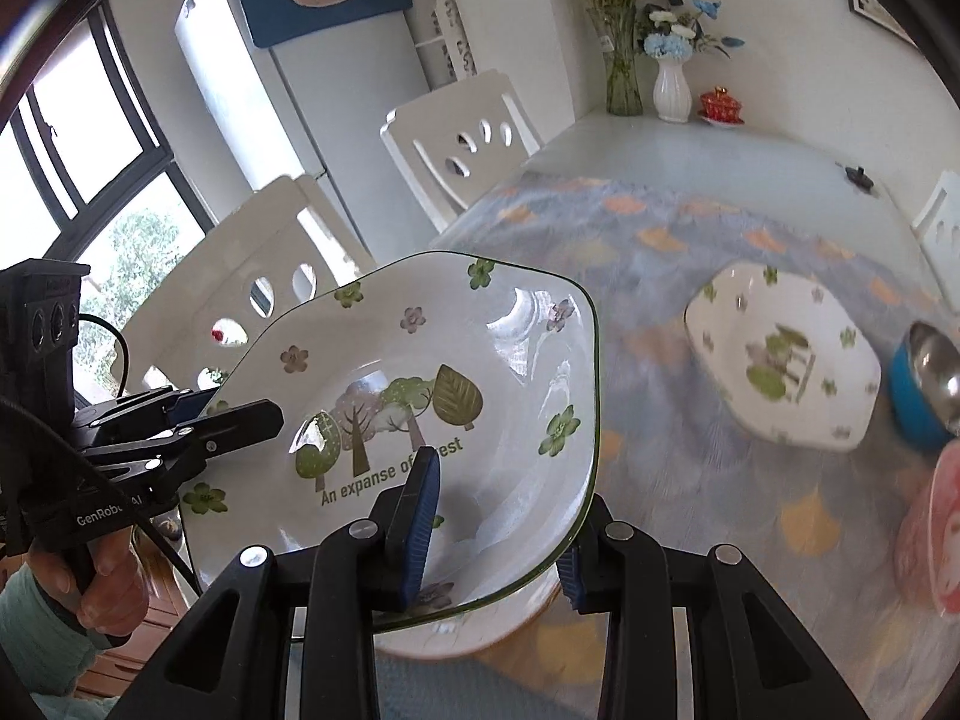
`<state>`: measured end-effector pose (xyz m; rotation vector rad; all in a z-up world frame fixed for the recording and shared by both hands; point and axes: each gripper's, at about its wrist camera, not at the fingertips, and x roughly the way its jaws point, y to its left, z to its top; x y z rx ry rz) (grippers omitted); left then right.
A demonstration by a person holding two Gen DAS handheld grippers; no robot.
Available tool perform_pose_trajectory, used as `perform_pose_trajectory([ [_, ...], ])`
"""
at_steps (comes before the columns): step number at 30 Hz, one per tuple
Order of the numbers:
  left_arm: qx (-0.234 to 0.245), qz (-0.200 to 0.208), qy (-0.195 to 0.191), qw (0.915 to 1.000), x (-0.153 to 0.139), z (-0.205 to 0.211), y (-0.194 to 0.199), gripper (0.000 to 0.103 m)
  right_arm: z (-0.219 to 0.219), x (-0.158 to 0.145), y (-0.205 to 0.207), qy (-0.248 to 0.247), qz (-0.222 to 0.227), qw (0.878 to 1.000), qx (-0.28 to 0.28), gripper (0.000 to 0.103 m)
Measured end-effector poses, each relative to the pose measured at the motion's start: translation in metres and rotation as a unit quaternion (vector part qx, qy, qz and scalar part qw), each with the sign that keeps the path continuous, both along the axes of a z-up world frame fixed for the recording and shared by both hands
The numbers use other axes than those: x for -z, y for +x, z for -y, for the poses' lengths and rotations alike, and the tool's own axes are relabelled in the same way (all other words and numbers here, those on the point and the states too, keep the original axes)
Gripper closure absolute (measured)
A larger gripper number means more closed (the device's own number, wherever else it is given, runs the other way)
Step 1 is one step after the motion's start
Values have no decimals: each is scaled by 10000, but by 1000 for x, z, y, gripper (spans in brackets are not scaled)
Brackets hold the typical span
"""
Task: Organize plates and bowls
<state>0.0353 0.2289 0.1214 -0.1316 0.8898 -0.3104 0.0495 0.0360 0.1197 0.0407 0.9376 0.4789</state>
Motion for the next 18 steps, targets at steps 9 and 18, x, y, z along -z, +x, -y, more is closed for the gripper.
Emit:
perform_pose_trajectory([
  [9, 106, -125, 192, 9997, 15, 2, -22, 71, -1, 19, -20, 38, -230, 9997, 59, 70],
  [18, 8, -456, 99, 9989, 46, -3, -27, 71, -7, 51, -20, -102, -619, 9980, -23, 70],
])
